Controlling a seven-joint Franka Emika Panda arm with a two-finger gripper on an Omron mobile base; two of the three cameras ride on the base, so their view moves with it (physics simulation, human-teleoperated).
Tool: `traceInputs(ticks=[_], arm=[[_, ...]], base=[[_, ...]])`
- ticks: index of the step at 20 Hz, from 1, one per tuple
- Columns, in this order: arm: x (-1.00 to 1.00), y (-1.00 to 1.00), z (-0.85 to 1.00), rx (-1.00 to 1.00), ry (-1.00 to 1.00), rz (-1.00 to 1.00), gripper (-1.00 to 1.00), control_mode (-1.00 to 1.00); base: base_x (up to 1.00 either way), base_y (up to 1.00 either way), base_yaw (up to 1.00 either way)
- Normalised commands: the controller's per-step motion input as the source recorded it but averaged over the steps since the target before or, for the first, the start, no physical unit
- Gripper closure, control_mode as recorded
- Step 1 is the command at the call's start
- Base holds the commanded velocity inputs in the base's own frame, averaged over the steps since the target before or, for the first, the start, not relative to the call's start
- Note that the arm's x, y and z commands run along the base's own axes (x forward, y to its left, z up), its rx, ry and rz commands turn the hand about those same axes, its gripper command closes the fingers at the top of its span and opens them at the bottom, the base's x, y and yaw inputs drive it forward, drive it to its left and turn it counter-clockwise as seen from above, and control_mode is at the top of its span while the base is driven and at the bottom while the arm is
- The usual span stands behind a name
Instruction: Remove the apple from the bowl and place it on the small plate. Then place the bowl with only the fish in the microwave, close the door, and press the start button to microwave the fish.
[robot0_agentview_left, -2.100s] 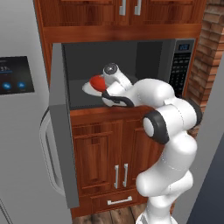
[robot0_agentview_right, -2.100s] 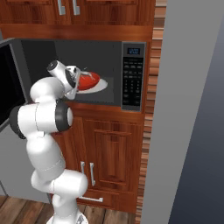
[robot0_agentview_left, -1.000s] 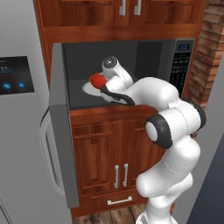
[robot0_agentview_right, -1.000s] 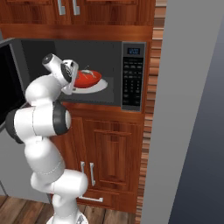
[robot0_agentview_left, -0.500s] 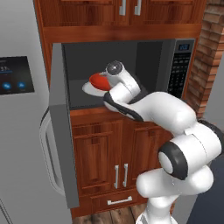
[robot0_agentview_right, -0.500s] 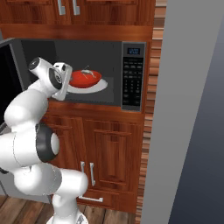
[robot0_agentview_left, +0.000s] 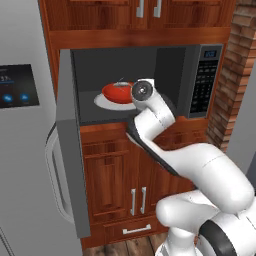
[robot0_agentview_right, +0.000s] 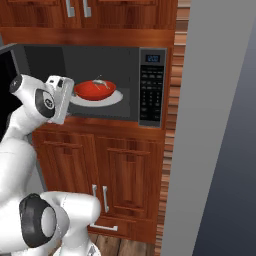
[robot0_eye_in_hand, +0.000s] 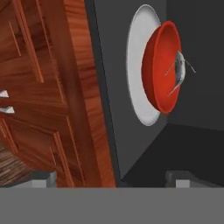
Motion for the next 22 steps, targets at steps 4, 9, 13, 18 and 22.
traceInputs(ticks=[4, 9, 13, 18, 22], arm=[[-1.00, -0.06, 0.14, -0.05, -0.07, 0.00, -1.00, -1.00], [-0.46, 0.00, 0.04, -0.05, 0.00, 0.00, -1.00, -1.00], [-0.30, 0.01, -0.03, -0.07, -0.01, 0.00, -1.00, -1.00], [-1.00, 0.00, 0.14, -0.10, -0.15, 0.00, -1.00, -1.00], [-1.00, 0.00, 0.23, -0.07, -0.16, 0.00, -1.00, -1.00]], base=[[0.00, 0.00, 0.00], [0.00, 0.00, 0.00], [0.00, 0.00, 0.00], [0.00, 0.00, 0.00], [0.00, 0.00, 0.00]])
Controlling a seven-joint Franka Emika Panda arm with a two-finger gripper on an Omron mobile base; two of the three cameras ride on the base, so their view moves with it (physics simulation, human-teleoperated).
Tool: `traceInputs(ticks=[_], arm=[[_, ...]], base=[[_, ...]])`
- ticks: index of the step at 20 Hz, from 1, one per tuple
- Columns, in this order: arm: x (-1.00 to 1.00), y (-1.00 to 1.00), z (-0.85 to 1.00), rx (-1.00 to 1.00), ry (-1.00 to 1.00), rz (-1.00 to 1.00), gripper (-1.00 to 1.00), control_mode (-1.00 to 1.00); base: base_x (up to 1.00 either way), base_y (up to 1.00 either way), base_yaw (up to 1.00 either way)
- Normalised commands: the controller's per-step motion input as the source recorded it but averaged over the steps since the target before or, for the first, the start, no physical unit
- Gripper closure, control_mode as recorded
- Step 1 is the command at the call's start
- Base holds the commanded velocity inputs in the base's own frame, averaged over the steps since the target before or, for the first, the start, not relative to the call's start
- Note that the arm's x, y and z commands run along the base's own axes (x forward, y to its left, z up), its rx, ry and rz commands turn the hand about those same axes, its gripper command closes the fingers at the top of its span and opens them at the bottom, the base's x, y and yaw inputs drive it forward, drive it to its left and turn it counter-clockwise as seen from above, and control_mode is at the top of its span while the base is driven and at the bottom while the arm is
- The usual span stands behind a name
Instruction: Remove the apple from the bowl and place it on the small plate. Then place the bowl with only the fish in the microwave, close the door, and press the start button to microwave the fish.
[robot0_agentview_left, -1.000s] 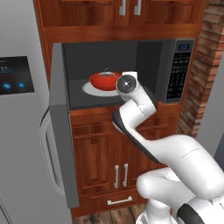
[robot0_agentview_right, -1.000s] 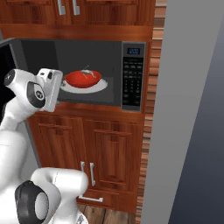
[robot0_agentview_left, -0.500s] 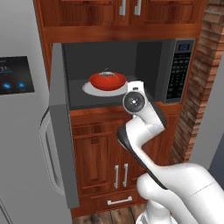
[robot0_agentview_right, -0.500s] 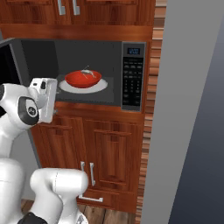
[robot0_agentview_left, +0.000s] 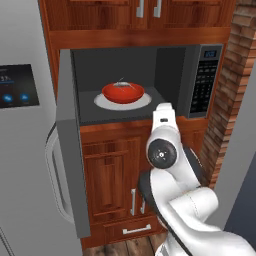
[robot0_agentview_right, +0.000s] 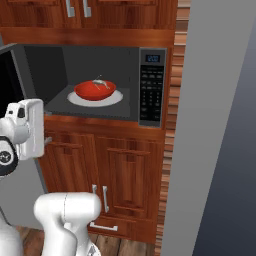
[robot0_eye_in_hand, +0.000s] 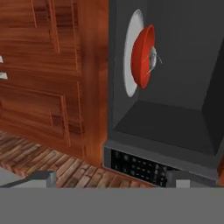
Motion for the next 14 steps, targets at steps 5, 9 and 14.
traceInputs(ticks=[5, 9, 14], arm=[[-1.00, 0.00, 0.25, -0.06, -0.19, 0.00, -1.00, -1.00], [-1.00, 0.36, 0.05, -0.09, -0.19, 0.00, -1.00, -1.00], [-1.00, 0.54, 0.00, -0.15, -0.17, 0.00, -1.00, -1.00]], base=[[0.00, 0.00, 0.00], [0.00, 0.00, 0.00], [0.00, 0.00, 0.00]])
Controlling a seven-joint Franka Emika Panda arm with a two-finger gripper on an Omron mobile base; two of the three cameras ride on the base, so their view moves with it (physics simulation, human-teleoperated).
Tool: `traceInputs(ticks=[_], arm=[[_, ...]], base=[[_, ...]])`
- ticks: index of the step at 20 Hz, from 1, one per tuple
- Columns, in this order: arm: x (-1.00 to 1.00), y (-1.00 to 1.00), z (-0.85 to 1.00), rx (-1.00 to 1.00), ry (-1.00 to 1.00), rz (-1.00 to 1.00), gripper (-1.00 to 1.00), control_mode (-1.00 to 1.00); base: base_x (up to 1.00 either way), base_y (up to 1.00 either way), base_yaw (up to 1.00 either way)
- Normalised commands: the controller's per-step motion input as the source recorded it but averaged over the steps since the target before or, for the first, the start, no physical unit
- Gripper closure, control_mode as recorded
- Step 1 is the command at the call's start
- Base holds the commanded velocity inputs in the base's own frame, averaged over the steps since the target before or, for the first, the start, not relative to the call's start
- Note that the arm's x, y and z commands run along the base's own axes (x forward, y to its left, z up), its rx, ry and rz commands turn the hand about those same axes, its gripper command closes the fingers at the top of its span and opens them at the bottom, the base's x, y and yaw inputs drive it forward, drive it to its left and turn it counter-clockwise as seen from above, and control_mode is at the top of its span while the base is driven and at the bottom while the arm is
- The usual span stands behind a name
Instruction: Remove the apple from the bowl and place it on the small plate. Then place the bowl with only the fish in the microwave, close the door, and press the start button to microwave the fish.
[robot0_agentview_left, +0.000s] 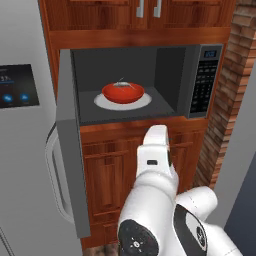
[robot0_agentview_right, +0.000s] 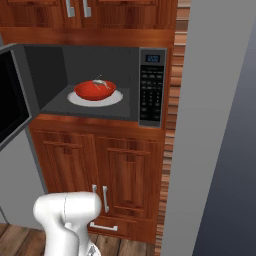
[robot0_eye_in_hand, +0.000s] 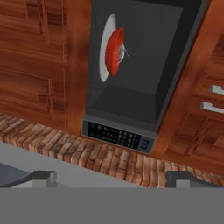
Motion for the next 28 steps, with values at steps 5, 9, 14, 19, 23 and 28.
traceInputs(ticks=[5, 9, 14, 19, 23, 28], arm=[[-0.98, 0.44, -0.06, -0.14, -0.09, 0.10, -1.00, -1.00], [-0.51, 1.00, 0.00, -0.21, -0.06, 0.02, -1.00, -1.00], [-0.36, 1.00, -0.01, -0.19, -0.08, 0.00, -1.00, -1.00], [-0.19, 1.00, -0.08, -0.19, -0.06, 0.00, -1.00, -1.00], [0.01, 1.00, -0.15, -0.20, 0.00, -0.01, -1.00, -1.00], [0.22, 1.00, -0.30, -0.09, 0.00, -0.17, -1.00, -1.00]], base=[[0.00, 0.00, 0.00], [0.00, 0.00, 0.00], [0.00, 0.00, 0.00], [0.00, 0.00, 0.00], [0.00, 0.00, 0.00], [0.00, 0.00, 0.00]])
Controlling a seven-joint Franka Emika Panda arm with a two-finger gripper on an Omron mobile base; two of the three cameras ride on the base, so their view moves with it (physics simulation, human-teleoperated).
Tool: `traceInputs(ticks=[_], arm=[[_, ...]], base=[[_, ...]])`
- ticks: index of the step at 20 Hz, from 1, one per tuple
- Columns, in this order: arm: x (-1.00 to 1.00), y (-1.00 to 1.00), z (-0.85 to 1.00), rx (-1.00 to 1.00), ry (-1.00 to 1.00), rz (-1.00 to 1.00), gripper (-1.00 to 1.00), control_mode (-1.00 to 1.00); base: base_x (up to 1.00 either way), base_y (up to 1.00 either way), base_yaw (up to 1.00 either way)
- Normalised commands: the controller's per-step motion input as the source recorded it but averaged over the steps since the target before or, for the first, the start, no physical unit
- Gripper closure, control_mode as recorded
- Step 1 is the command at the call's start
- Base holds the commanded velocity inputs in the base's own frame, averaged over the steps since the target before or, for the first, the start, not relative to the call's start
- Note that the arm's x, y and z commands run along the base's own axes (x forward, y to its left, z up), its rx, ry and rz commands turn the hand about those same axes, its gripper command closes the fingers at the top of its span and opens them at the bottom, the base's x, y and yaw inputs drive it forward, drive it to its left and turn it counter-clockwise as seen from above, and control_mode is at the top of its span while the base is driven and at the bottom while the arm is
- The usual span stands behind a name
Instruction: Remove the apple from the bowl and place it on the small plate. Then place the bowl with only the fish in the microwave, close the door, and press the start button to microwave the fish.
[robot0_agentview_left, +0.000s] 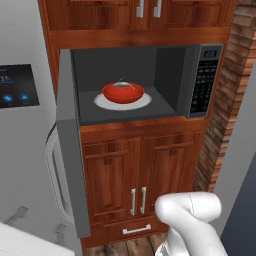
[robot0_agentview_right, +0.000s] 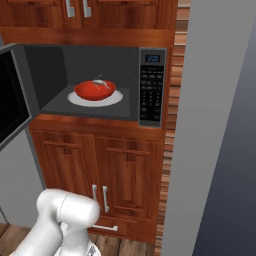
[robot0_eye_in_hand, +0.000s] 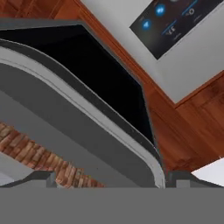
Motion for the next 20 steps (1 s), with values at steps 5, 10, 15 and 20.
traceInputs(ticks=[5, 10, 15, 20], arm=[[0.60, 1.00, -0.48, -0.03, 0.02, -0.15, -1.00, -1.00], [0.87, 0.91, -0.56, 0.00, 0.05, -0.07, -1.00, -1.00], [0.96, 0.51, -0.49, 0.00, 0.07, -0.01, -1.00, -1.00], [0.98, 0.05, -0.46, 0.03, 0.10, 0.00, -1.00, -1.00]], base=[[0.00, 0.00, 0.00], [0.00, 0.00, 0.00], [0.00, 0.00, 0.00], [0.00, 0.00, 0.00]])
